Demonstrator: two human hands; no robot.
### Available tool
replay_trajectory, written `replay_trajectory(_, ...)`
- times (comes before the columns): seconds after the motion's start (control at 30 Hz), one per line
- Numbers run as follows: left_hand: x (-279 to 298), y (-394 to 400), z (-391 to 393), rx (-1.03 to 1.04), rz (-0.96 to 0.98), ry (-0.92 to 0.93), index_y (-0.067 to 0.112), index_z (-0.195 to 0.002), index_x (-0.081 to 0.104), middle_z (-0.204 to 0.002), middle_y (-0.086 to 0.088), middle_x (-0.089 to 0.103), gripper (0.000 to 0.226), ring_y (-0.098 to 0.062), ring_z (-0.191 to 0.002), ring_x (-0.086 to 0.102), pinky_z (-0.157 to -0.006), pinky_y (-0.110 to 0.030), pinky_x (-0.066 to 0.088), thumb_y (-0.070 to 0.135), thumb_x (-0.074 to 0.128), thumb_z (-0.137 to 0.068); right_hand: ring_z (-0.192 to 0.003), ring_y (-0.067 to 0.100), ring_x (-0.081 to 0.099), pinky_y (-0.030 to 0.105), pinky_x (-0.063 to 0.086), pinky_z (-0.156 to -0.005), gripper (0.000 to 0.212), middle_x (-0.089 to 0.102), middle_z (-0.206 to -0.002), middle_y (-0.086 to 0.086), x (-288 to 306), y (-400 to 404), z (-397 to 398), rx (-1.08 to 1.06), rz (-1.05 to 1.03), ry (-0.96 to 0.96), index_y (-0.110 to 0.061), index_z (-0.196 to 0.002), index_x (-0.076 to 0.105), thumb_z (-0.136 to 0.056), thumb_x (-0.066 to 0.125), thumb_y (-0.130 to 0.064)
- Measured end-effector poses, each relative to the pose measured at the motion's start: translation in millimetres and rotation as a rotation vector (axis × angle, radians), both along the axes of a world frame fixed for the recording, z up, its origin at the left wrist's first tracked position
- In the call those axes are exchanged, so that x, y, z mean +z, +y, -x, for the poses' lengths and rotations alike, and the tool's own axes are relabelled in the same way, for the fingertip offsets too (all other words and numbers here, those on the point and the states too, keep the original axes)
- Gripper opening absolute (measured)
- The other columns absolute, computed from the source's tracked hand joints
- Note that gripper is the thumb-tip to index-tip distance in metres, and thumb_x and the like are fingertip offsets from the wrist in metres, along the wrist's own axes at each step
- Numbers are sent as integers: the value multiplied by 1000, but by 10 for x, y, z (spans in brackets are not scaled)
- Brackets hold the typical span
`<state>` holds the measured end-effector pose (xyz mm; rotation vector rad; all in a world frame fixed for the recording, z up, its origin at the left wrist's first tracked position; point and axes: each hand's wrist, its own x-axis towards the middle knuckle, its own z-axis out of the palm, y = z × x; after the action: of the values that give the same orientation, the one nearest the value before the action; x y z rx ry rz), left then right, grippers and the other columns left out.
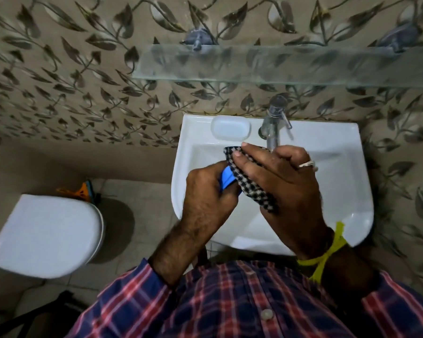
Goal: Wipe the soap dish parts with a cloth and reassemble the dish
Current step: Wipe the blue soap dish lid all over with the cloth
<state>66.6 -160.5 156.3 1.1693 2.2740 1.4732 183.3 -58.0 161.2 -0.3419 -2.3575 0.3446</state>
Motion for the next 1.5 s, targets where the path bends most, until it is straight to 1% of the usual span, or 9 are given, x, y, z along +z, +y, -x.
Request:
replay_trajectory(0.13, 40, -55, 30, 54, -32, -40, 5, -89, 77, -68, -9, 70, 18, -22, -60, 60, -59, -40, 51, 14, 68, -76, -100, 33, 59, 38, 48, -88, 34, 67, -129, 6, 10, -8, 130, -43, 179, 21, -8, -124, 68, -94, 55, 2)
replay_trajectory(0.27, 57, -132, 128, 28, 20, 1, 1, -80, 71, -66, -12, 68, 14, -31, -58, 61, -54, -43, 51, 13, 67, -75, -106, 28, 54, 29, 44, -93, 34, 63, -135, 8, 59, -148, 157, 67, 126, 26, -8, -126, 67, -106, 43, -20)
replay_trajectory(0.4, 87, -103, 68, 32, -6, -48, 5, -93, 77, -73, -5, 71, 20, -24, -65, 65, -61, -44, 56, 14, 69, -78, -107, 27, 58, 37, 48, -88, 40, 67, -130, 6, 86, -45, 149, -25, 189, -12, -7, -125, 68, -89, 55, 6)
replay_trajectory(0.57, 88, -137, 206, 47, -33, -85, 5, -94, 76, -73, -1, 69, 21, -24, -67, 66, -62, -40, 57, 11, 69, -75, -100, 21, 50, 25, 43, -90, 38, 59, -140, 4, 112, -113, 161, 52, 138, -40, -9, -133, 62, -103, 39, -14)
replay_trajectory(0.8, 77, -112, 200, 70, -59, -183, 21, -93, 70, -75, 21, 66, 19, 10, -64, 63, -65, -15, 56, 9, 72, -79, -97, 10, 42, 24, 42, -87, 48, 60, -139, 3, 116, -111, 236, 4, 195, -86, -10, -134, 61, -89, 48, -5)
replay_trajectory(1.0, 83, -121, 130, 60, -74, -200, 27, -93, 69, -79, 22, 69, 23, 7, -69, 66, -70, -22, 60, 11, 82, -82, -104, 13, 54, 24, 42, -91, 57, 63, -136, 3, 103, -60, 210, -37, 304, -68, -9, -131, 63, -78, 56, 10)
replay_trajectory(1.17, 79, -177, 246, 22, -152, -191, 36, -90, 67, -74, 31, 71, 24, 7, -69, 67, -66, -13, 56, 14, 73, -81, -99, 8, 44, 19, 41, -89, 51, 58, -141, 0, 132, -135, 199, 30, 249, -65, -12, -137, 59, -88, 46, -7)
replay_trajectory(1.27, 48, -147, 180, 55, -217, -274, 32, -88, 70, -74, 25, 73, 18, 5, -67, 66, -64, -15, 54, 15, 74, -83, -102, 25, 58, 30, 49, -94, 61, 62, -137, 0, 136, -104, 229, -42, 401, -48, -11, -136, 59, -77, 59, 5)
replay_trajectory(1.5, -50, -60, 133, 99, -350, -428, 27, -88, 76, -78, 14, 76, 21, -1, -71, 69, -65, -19, 56, 7, 74, -84, -106, 15, 61, 25, 48, -95, 46, 68, -129, 5, 126, -108, 224, -46, 461, 38, -8, -132, 62, -86, 70, -4)
